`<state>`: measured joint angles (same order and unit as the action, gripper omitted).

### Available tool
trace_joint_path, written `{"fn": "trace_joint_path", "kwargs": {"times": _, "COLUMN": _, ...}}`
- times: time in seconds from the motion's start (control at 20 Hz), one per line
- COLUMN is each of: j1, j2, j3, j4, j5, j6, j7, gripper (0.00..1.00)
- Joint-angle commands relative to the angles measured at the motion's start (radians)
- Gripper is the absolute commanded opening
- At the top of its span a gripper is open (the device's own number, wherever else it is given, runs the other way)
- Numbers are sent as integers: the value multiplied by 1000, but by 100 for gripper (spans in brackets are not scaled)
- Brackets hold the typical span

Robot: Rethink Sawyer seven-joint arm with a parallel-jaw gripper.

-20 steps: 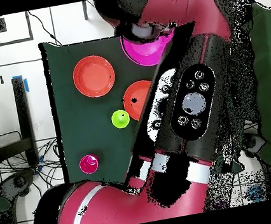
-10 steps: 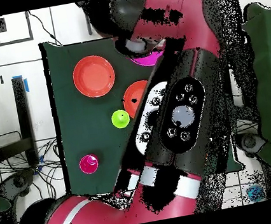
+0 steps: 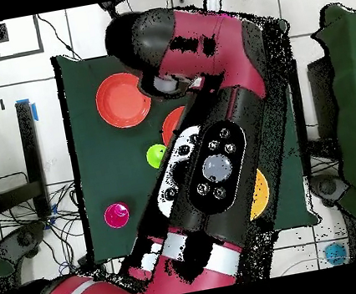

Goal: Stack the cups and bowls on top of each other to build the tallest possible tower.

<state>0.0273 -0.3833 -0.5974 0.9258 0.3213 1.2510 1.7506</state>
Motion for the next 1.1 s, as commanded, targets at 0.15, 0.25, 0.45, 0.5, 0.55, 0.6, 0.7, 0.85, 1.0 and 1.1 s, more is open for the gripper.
{"fn": "trace_joint_path", "kwargs": {"times": 0.15, "j1": 24, "j2": 11, "j3": 110, "j4": 148, "j5": -7, "j6": -60, "j7": 187, "gripper": 100}}
{"fn": "trace_joint_path", "kwargs": {"times": 0.25, "j1": 24, "j2": 16, "j3": 110, "j4": 148, "j5": -4, "j6": -51, "j7": 193, "gripper": 100}}
{"fn": "trace_joint_path", "kwargs": {"times": 0.45, "j1": 19, "j2": 35, "j3": 114, "j4": 141, "j5": -8, "j6": -77, "j7": 187, "gripper": 100}}
{"fn": "trace_joint_path", "kwargs": {"times": 0.5, "j1": 17, "j2": 40, "j3": 116, "j4": 140, "j5": -8, "j6": -84, "j7": 186, "gripper": 100}}
{"fn": "trace_joint_path", "kwargs": {"times": 0.55, "j1": 17, "j2": 41, "j3": 116, "j4": 142, "j5": -9, "j6": -90, "j7": 186, "gripper": 100}}
{"fn": "trace_joint_path", "kwargs": {"times": 0.6, "j1": 16, "j2": 45, "j3": 118, "j4": 141, "j5": -9, "j6": -94, "j7": 185, "gripper": 100}}
{"fn": "trace_joint_path", "kwargs": {"times": 0.7, "j1": 20, "j2": 41, "j3": 116, "j4": 154, "j5": -10, "j6": -101, "j7": 185, "gripper": 100}}
{"fn": "trace_joint_path", "kwargs": {"times": 0.85, "j1": 26, "j2": 39, "j3": 118, "j4": 173, "j5": -9, "j6": -119, "j7": 188, "gripper": 100}}
{"fn": "trace_joint_path", "kwargs": {"times": 1.0, "j1": 24, "j2": 51, "j3": 124, "j4": 176, "j5": -5, "j6": -142, "j7": 194, "gripper": 100}}
{"fn": "trace_joint_path", "kwargs": {"times": 1.1, "j1": 16, "j2": 63, "j3": 131, "j4": 173, "j5": 0, "j6": -144, "j7": 195, "gripper": 100}}
